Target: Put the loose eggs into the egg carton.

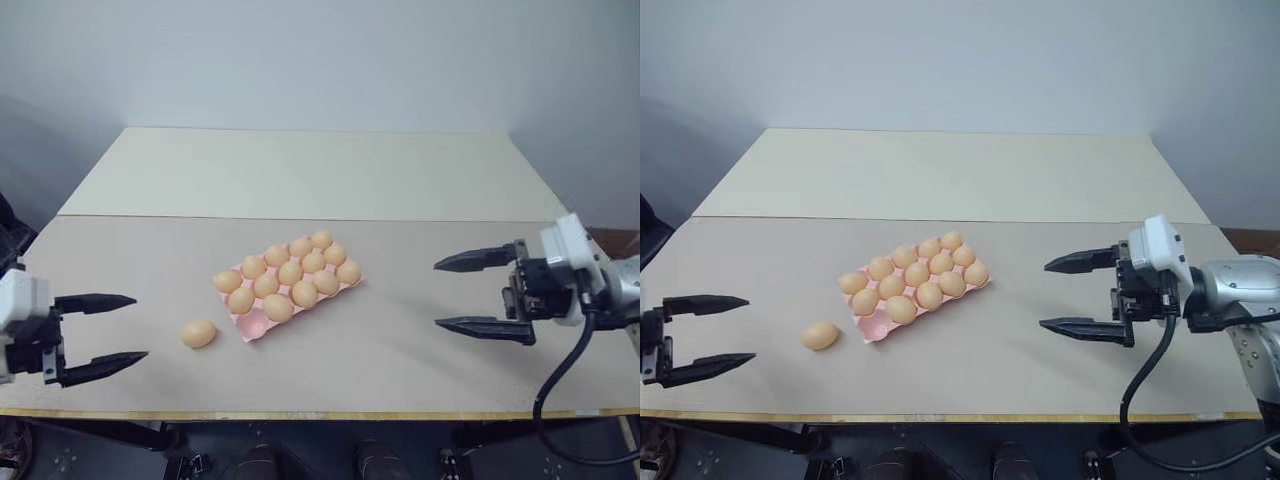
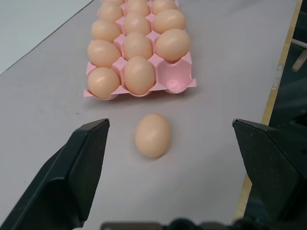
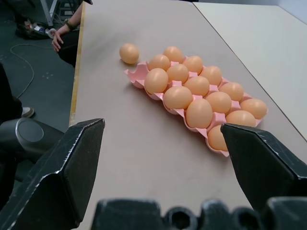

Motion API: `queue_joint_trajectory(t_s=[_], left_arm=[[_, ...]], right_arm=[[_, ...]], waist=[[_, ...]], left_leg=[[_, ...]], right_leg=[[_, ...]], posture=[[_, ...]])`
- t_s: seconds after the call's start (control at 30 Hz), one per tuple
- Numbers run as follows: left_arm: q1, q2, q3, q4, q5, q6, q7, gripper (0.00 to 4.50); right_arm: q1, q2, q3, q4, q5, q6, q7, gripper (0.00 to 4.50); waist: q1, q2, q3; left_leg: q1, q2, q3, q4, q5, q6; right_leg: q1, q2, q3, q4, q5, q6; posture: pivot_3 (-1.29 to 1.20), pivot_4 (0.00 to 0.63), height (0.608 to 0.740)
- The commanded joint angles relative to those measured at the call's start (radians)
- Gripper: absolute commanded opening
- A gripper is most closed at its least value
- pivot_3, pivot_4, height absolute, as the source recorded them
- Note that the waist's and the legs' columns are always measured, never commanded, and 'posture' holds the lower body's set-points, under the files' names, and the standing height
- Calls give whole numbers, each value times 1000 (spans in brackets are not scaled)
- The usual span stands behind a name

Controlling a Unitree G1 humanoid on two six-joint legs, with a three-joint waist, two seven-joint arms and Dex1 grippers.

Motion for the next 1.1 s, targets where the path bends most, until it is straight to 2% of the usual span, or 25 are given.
queue_joint_trajectory(t_s=[0.03,0.3,0.4,0.63,0.8,0.9,1.0,1.1], left_arm=[[5,13,35,-30,-23,12,3,4465],[17,14,-16,-21,37,-33,17,4465],[-17,-1,-101,17,114,-89,73,4465],[-209,-72,-397,167,293,-207,197,4465],[-297,-113,-510,260,359,-274,239,4465],[-340,-104,-565,314,413,-295,250,4465],[-378,-109,-581,357,416,-311,251,3888],[-383,-101,-577,351,393,-311,231,2883]], right_arm=[[-11,-21,-33,-3,24,5,19,4500],[-30,-13,-24,-8,21,17,10,4500],[-33,-10,-24,-18,26,23,2,4500],[-36,-10,-26,-41,31,25,-17,4500],[-27,-18,-42,-60,40,31,-35,4500],[-17,-22,-54,-73,48,38,-44,4500],[-6,-24,-65,-82,49,42,-55,4500],[2,-23,-74,-87,50,43,-61,4500]], waist=[[-3,0,0],[-6,0,0],[-5,0,0],[0,0,0],[-3,0,0],[-4,0,0],[-2,0,0],[-3,0,0]], left_leg=[[0,0,0,0,0,0],[0,0,0,0,0,0],[0,0,0,0,0,0],[-1,-1,0,0,0,0],[-1,-1,0,0,0,0],[-1,-1,0,0,0,0],[0,-1,0,0,0,0],[-1,-1,0,0,0,0]], right_leg=[[0,0,0,0,0,0],[0,0,0,0,0,0],[0,0,1,0,0,0],[0,0,0,0,0,0],[-1,0,1,0,0,0],[0,0,1,0,0,0],[0,0,1,0,0,0],[0,0,1,0,0,0]], posture=[[0,150,740],[0,150,740],[0,150,740],[0,150,740],[0,150,740],[0,150,740],[0,150,740],[0,150,740]])
